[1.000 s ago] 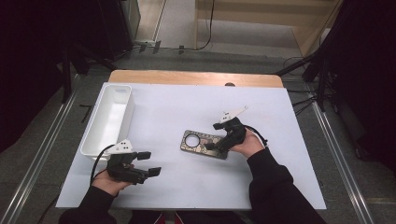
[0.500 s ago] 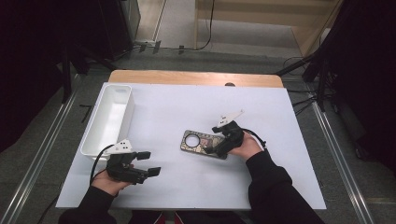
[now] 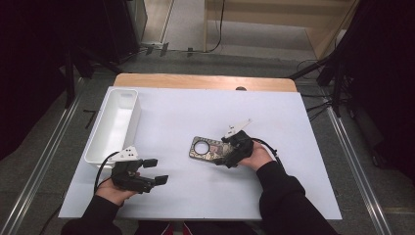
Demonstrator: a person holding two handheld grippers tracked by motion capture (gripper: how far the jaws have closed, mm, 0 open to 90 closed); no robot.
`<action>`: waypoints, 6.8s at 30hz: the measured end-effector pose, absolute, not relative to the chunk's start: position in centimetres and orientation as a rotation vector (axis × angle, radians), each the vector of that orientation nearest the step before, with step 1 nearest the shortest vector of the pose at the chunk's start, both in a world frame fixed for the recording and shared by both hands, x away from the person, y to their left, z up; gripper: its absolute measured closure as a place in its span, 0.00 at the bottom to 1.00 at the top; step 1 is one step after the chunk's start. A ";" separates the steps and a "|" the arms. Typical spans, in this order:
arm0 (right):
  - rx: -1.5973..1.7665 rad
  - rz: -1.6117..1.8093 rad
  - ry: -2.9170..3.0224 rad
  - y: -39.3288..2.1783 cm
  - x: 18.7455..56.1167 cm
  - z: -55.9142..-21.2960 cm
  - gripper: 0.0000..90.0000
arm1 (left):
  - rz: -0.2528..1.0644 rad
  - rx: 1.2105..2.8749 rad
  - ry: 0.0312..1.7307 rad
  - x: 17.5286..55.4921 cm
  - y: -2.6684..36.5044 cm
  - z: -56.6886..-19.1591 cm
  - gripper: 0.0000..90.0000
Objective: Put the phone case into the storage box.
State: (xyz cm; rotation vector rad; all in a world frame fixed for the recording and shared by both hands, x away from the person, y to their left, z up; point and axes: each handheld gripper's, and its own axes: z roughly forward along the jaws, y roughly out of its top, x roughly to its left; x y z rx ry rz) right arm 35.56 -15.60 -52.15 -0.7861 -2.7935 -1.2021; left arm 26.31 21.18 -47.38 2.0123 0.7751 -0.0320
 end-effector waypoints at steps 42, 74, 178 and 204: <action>-0.743 -1.172 -3.008 -14.5 34.0 -52.8 0.00 | -0.032 2.005 0.783 26.3 21.3 -47.3 0.21; -0.749 -1.223 -2.995 -15.1 34.1 -52.6 0.11 | -0.035 2.000 0.782 26.3 21.3 -47.3 0.21; -0.973 -1.349 -2.786 -17.6 25.5 -45.7 0.12 | -0.183 1.997 0.858 28.3 18.3 -43.3 0.21; -0.955 -1.336 -2.795 -17.3 24.7 -45.3 0.12 | -0.310 2.039 0.900 30.3 15.9 -42.9 0.24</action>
